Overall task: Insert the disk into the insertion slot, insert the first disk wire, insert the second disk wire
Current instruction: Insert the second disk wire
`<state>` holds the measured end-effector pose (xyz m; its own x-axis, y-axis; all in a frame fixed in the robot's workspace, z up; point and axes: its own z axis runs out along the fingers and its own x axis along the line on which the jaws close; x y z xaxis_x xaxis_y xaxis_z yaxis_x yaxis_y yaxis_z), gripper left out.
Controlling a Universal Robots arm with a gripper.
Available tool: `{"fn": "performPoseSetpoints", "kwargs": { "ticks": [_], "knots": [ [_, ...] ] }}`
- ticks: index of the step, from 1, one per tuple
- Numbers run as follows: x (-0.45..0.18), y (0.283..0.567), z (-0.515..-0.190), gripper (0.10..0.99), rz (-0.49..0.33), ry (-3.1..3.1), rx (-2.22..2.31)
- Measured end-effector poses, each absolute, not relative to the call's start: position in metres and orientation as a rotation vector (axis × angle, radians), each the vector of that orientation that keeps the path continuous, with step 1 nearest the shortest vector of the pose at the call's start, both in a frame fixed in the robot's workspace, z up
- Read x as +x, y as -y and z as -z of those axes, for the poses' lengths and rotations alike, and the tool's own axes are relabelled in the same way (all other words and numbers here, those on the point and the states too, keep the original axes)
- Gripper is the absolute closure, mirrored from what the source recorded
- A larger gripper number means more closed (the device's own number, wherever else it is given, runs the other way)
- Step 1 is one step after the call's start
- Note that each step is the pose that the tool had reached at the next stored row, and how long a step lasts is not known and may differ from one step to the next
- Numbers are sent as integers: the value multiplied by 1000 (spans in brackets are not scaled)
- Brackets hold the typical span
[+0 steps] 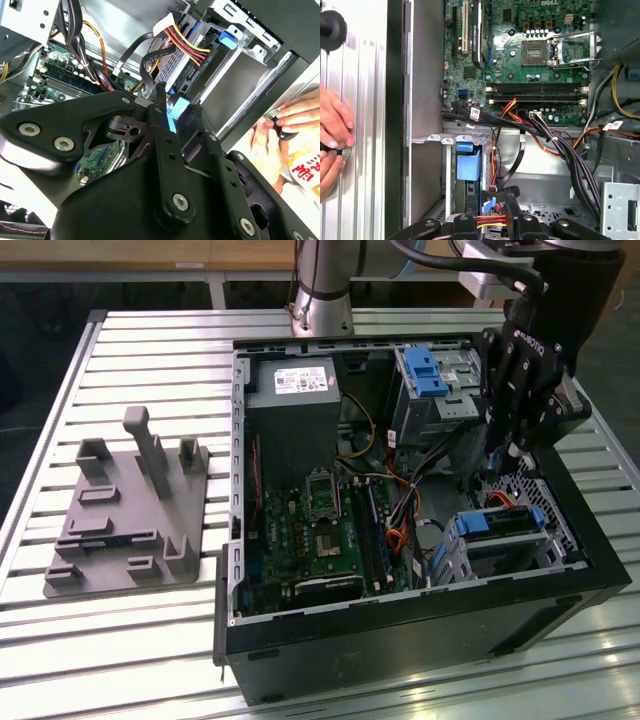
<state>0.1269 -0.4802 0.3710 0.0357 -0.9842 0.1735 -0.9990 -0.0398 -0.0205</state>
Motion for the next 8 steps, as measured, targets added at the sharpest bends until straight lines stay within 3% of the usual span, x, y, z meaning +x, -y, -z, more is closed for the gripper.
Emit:
{"fn": "performPoseSetpoints", "kwargs": {
  "ticks": [8],
  "knots": [
    [122, 477, -368, 729, -248, 2032, 2214]
  ]
}}
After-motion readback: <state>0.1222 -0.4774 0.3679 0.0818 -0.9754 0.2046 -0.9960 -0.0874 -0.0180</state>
